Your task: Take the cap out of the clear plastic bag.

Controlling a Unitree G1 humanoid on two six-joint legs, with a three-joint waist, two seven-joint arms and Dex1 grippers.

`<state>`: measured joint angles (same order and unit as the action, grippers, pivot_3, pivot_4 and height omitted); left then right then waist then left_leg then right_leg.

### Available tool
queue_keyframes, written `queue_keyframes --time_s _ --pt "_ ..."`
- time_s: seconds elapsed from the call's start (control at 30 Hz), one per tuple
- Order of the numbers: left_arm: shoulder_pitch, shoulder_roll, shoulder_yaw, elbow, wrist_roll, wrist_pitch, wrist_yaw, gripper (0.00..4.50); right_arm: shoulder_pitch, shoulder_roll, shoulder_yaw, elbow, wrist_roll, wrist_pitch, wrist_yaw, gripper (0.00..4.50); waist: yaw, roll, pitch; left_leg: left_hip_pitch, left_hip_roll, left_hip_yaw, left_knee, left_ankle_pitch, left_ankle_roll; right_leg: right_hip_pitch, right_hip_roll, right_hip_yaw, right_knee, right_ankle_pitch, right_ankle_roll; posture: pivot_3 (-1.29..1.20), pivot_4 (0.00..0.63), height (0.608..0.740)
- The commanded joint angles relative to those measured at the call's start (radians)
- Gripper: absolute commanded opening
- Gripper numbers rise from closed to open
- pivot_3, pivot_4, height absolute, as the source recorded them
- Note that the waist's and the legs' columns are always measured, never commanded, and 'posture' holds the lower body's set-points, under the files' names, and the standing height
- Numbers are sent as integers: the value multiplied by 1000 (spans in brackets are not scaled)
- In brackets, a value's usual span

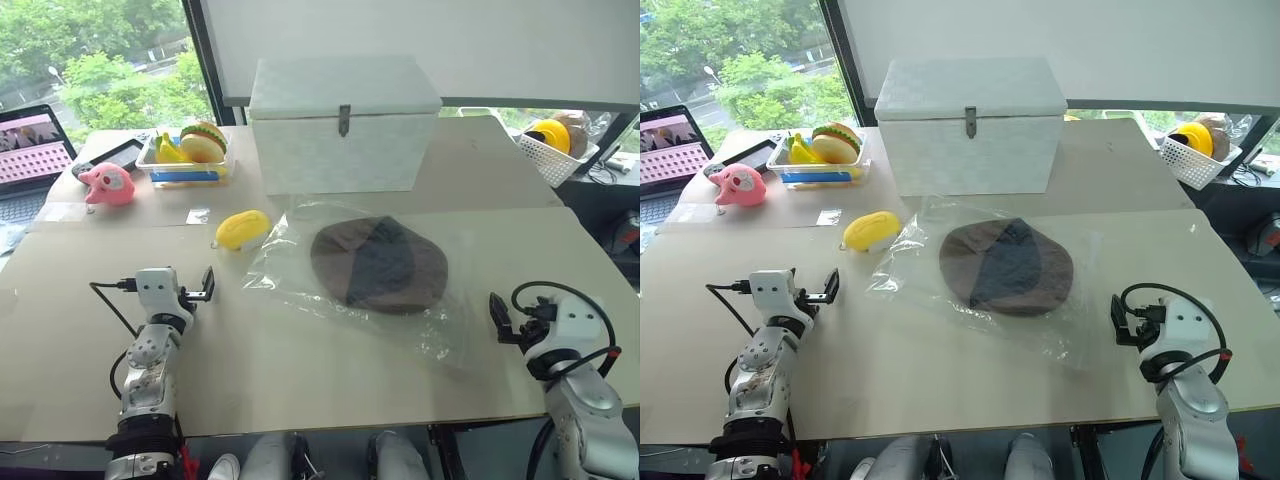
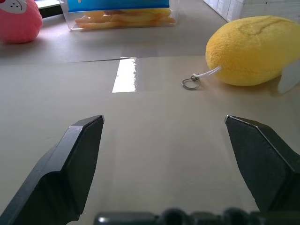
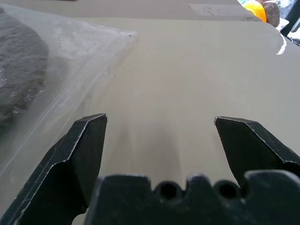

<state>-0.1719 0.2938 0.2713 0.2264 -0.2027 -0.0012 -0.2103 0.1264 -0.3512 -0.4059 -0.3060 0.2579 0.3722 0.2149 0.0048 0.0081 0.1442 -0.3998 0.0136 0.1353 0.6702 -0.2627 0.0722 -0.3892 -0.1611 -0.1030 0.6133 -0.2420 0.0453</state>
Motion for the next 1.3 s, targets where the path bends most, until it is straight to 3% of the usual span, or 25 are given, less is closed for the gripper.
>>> queue_keyframes --time_s 0.03,0.1,0.2,0.33,0.53,0.8,1.03,1.17,1.3 --pt "-1 -10 4 84 1 8 7 4460 -8 -14 2 -27 -3 -16 6 4433 0 0 0 0 0 0 0 0 0 0 0 0 0 0 0 0 150 723" --pt "-43 13 17 177 -15 0 -35 4460 -26 -54 23 -48 -15 19 26 4433 4 1 -1 1 0 0 0 2 3 0 0 0 0 0 0 0 150 723" --pt "-97 137 -6 160 -86 30 -296 4460 -124 -167 63 -266 207 233 152 4433 0 3 0 1 0 2 2 1 0 -3 0 2 5 0 0 0 150 723" --pt "-174 251 -36 162 -103 59 -462 4460 -231 -278 113 -423 453 435 238 4433 -7 -10 6 -5 3 1 3 2 2 -13 4 2 13 1 -3 0 150 723" --pt "-235 299 -67 48 -142 156 -556 4460 -428 -392 214 -518 727 576 319 4433 2 -20 11 -17 1 -1 10 6 8 -19 1 0 10 4 -6 0 150 723" --pt "-337 319 -82 -18 -167 289 -580 4460 -505 -422 276 -544 805 623 241 4433 8 -27 15 -23 0 -1 14 5 10 -17 1 -9 10 5 -3 0 150 723" --pt "-678 282 -224 337 -21 331 -576 4460 -473 -424 267 -562 830 616 160 4433 14 -32 17 -23 0 -2 17 6 10 -15 1 -11 11 5 -2 0 150 723" --pt "-783 260 -356 590 133 245 -594 4460 -475 -425 252 -573 865 607 115 4433 6 -32 17 -23 0 -1 17 6 10 -15 2 -11 13 5 -2 0 150 723" --pt "-829 231 -410 769 212 245 -576 4460 -470 -432 233 -584 903 600 73 4433 3 -34 18 -24 0 1 18 6 10 -17 4 -11 12 5 -2 0 150 723"
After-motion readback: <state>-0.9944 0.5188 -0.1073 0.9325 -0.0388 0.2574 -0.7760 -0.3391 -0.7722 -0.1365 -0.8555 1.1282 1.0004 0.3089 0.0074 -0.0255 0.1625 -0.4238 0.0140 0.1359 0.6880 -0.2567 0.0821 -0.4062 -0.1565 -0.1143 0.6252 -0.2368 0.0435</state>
